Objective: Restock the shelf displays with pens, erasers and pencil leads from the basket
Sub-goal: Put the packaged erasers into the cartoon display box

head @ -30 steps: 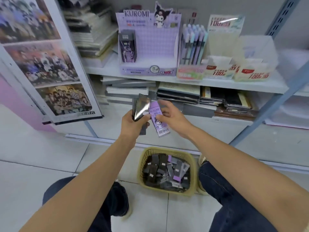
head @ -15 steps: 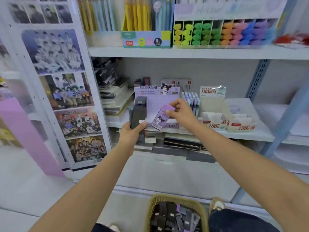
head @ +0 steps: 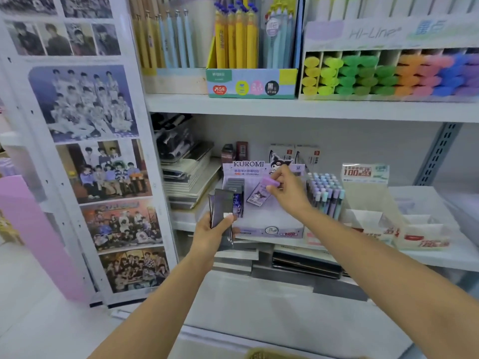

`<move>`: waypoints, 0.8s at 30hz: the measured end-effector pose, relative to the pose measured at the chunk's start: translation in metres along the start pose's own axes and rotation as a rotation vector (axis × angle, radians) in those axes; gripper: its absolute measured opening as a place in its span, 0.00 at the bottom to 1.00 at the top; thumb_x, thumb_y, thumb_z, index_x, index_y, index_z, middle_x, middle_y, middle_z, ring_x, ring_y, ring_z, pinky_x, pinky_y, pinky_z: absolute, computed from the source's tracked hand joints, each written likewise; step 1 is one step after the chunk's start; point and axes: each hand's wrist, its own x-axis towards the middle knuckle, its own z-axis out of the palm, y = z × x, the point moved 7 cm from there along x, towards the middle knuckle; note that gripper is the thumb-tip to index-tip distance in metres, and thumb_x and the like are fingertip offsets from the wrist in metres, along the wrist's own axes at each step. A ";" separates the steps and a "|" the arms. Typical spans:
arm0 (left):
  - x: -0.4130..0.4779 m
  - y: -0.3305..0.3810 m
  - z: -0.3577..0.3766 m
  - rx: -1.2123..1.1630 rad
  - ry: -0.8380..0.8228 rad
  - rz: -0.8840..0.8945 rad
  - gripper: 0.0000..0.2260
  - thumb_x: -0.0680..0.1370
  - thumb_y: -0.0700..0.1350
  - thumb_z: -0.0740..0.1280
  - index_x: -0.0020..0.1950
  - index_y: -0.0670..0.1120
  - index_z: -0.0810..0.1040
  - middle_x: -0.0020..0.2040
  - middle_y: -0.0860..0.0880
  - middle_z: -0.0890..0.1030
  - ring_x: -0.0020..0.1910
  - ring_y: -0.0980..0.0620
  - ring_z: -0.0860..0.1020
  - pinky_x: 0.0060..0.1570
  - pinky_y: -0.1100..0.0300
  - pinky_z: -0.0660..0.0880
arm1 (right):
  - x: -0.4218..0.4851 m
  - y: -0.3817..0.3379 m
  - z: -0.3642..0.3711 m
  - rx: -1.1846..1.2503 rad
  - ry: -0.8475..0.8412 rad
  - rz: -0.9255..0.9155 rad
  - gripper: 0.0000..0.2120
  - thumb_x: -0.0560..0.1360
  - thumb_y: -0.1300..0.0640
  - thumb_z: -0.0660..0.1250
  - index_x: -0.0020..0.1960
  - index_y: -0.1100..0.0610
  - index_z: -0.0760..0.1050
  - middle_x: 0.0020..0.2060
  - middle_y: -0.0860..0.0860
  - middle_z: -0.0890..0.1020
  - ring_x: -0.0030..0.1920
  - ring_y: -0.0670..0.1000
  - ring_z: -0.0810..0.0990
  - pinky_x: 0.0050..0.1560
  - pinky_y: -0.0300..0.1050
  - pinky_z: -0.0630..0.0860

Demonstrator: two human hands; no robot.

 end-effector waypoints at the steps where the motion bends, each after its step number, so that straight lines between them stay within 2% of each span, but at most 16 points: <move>1: 0.004 -0.004 0.001 -0.002 -0.003 -0.011 0.13 0.77 0.42 0.70 0.60 0.40 0.77 0.52 0.42 0.84 0.39 0.50 0.84 0.35 0.63 0.79 | 0.003 0.003 0.004 -0.004 -0.007 0.000 0.09 0.75 0.65 0.68 0.50 0.60 0.69 0.43 0.55 0.79 0.47 0.56 0.80 0.48 0.50 0.77; 3: 0.010 -0.010 0.004 -0.006 -0.017 -0.023 0.13 0.77 0.42 0.69 0.61 0.41 0.77 0.52 0.43 0.84 0.40 0.50 0.85 0.33 0.66 0.77 | 0.006 0.008 0.010 0.003 -0.024 0.002 0.08 0.76 0.65 0.68 0.50 0.59 0.69 0.42 0.54 0.79 0.47 0.55 0.80 0.50 0.51 0.77; 8: 0.018 -0.024 0.007 0.061 -0.048 -0.042 0.10 0.78 0.43 0.68 0.59 0.42 0.77 0.49 0.43 0.85 0.40 0.51 0.85 0.34 0.65 0.78 | 0.009 0.011 0.017 -0.013 -0.065 -0.036 0.10 0.76 0.65 0.67 0.49 0.55 0.67 0.43 0.50 0.78 0.45 0.49 0.79 0.42 0.36 0.72; 10: 0.020 -0.027 0.007 0.037 -0.047 -0.047 0.11 0.78 0.42 0.68 0.59 0.41 0.77 0.50 0.42 0.85 0.42 0.48 0.85 0.36 0.64 0.79 | 0.014 0.006 0.016 -0.055 -0.131 -0.076 0.10 0.76 0.66 0.67 0.48 0.55 0.66 0.42 0.49 0.77 0.44 0.50 0.79 0.42 0.40 0.73; 12: 0.021 -0.028 0.007 0.020 -0.036 -0.058 0.10 0.78 0.43 0.68 0.59 0.42 0.77 0.50 0.43 0.85 0.43 0.48 0.85 0.35 0.65 0.78 | 0.018 0.002 0.018 -0.103 -0.182 -0.099 0.11 0.76 0.66 0.66 0.47 0.56 0.66 0.43 0.52 0.77 0.45 0.53 0.79 0.45 0.47 0.76; 13: 0.021 -0.028 0.007 0.019 -0.031 -0.063 0.10 0.78 0.43 0.68 0.59 0.42 0.77 0.50 0.43 0.85 0.42 0.49 0.85 0.34 0.67 0.78 | 0.019 0.001 0.019 -0.124 -0.187 -0.105 0.11 0.76 0.66 0.67 0.47 0.56 0.66 0.44 0.53 0.77 0.45 0.53 0.78 0.46 0.47 0.76; 16: 0.021 -0.028 0.007 0.035 -0.035 -0.076 0.10 0.79 0.43 0.68 0.59 0.43 0.77 0.50 0.42 0.85 0.40 0.51 0.85 0.32 0.66 0.77 | 0.021 -0.004 0.026 -0.153 -0.139 -0.152 0.09 0.75 0.67 0.68 0.47 0.56 0.70 0.43 0.51 0.77 0.43 0.49 0.75 0.47 0.45 0.74; 19: 0.022 -0.027 0.006 0.048 -0.044 -0.078 0.12 0.79 0.43 0.68 0.61 0.41 0.77 0.51 0.42 0.84 0.45 0.47 0.84 0.34 0.64 0.78 | 0.025 -0.012 0.029 -0.211 -0.050 -0.242 0.06 0.75 0.67 0.67 0.52 0.61 0.78 0.49 0.54 0.80 0.49 0.51 0.77 0.53 0.45 0.75; 22: 0.023 -0.028 0.005 0.036 -0.054 -0.089 0.12 0.78 0.43 0.69 0.60 0.42 0.77 0.51 0.43 0.85 0.46 0.46 0.85 0.38 0.61 0.79 | 0.022 -0.012 0.027 -0.299 0.055 -0.300 0.09 0.78 0.62 0.64 0.57 0.61 0.80 0.52 0.54 0.78 0.50 0.48 0.73 0.50 0.42 0.72; 24: 0.024 -0.028 0.004 0.026 -0.061 -0.094 0.12 0.77 0.43 0.70 0.60 0.42 0.78 0.52 0.43 0.85 0.47 0.46 0.85 0.41 0.60 0.80 | 0.014 -0.008 0.028 -0.353 0.093 -0.313 0.10 0.79 0.60 0.64 0.57 0.60 0.79 0.51 0.53 0.75 0.50 0.48 0.71 0.48 0.44 0.73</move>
